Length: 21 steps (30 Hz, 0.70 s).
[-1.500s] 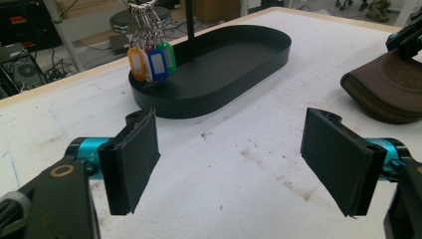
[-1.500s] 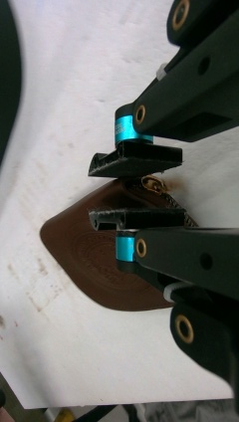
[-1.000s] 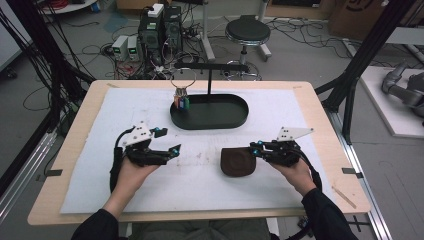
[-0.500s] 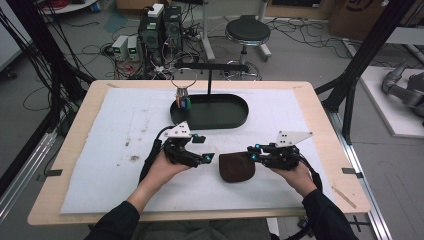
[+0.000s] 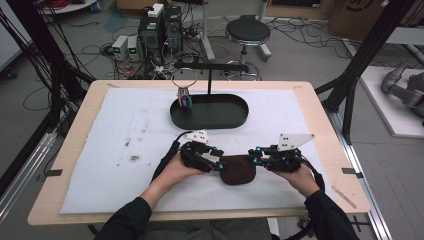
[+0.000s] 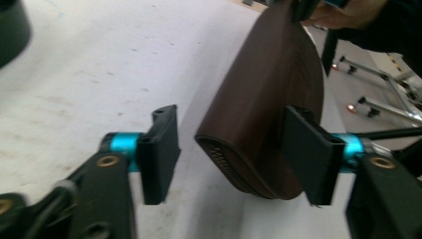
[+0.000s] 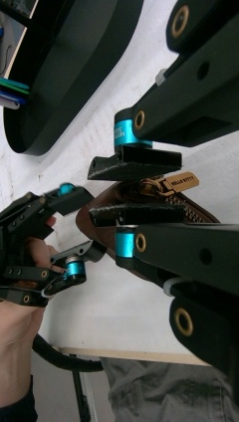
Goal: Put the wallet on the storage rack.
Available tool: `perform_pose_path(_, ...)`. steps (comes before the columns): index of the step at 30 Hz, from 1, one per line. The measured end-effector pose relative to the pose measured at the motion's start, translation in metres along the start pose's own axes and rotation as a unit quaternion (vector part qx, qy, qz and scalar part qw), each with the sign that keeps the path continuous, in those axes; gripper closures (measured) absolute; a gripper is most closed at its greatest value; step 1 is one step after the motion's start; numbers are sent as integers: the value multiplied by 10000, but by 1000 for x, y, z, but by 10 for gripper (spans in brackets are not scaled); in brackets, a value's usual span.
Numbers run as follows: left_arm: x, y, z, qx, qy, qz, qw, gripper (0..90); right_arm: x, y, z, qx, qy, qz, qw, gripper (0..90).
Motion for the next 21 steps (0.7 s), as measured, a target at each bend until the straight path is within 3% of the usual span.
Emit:
perform_pose_path(11,3,1,-8,-410,156,-44,9990,580,4,-4,-3,-68,254,16,9997,725)
perform_pose_path(13,3,2,-12,-513,197,-86,9985,599,4,-4,-4,-192,310,11,9993,614)
perform_pose_path(15,3,3,-15,-660,241,-62,9975,609,4,-4,-5,-314,379,-5,9988,590)
perform_pose_path(17,4,3,-18,-749,250,-61,9969,619,4,-4,-6,-419,435,14,9982,494)
perform_pose_path(21,5,3,-22,-869,248,-98,9959,632,1,-9,-9,-687,619,217,9955,428)
Point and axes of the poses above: each handheld gripper's, and its own axes: x roughly backward along the jaws, y roughly out of its top, z roughly to its left, the point moved 5 cm from there along -x, roughly forward along the jaws, and after that the axes turned 7 degrees about -y, right-handed, at the moved point
